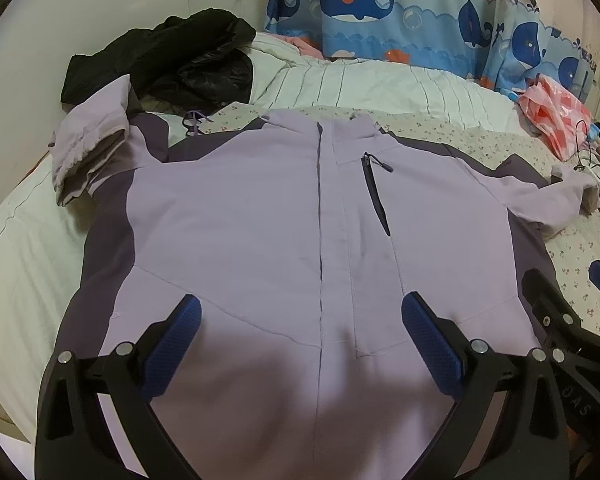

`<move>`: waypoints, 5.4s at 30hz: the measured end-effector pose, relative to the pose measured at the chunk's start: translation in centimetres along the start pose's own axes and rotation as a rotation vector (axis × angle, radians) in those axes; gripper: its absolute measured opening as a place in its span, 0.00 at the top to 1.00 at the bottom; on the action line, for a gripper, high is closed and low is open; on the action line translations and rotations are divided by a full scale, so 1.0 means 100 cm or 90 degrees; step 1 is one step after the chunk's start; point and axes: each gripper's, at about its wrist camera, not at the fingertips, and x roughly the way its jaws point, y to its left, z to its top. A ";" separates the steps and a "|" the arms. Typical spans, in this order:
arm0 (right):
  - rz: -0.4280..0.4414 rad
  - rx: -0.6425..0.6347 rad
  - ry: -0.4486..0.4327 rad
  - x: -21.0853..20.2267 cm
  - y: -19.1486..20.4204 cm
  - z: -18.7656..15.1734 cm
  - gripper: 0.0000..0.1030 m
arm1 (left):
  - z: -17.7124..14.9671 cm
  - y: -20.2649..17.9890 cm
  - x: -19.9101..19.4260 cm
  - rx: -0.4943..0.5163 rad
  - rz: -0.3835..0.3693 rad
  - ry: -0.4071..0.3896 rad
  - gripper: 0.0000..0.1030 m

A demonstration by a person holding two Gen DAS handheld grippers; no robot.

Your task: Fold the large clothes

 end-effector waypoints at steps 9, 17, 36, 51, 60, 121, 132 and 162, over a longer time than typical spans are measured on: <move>0.002 0.001 0.003 0.002 -0.003 0.000 0.06 | -0.001 -0.001 0.001 0.008 0.005 0.006 0.06; 0.003 0.003 0.005 0.003 -0.003 0.000 0.06 | 0.000 0.000 0.002 0.008 0.005 0.010 0.06; 0.002 0.008 0.009 0.004 -0.005 0.000 0.06 | -0.002 -0.004 0.005 0.008 0.002 0.015 0.06; 0.014 0.028 0.025 0.010 -0.011 -0.001 0.06 | -0.001 -0.006 0.010 0.002 -0.006 0.027 0.07; 0.051 0.062 0.036 0.010 -0.025 0.004 0.06 | 0.000 -0.011 0.015 0.003 -0.025 0.041 0.07; -0.157 0.385 0.105 0.198 -0.486 0.073 0.57 | -0.007 0.000 0.049 -0.119 -0.145 0.147 0.07; -0.240 0.331 -0.177 0.080 -0.392 0.030 0.25 | -0.011 0.019 0.041 -0.139 -0.153 0.145 0.07; 0.380 0.185 0.047 0.001 -0.027 -0.006 0.16 | 0.082 0.160 0.079 0.168 0.358 -0.078 0.58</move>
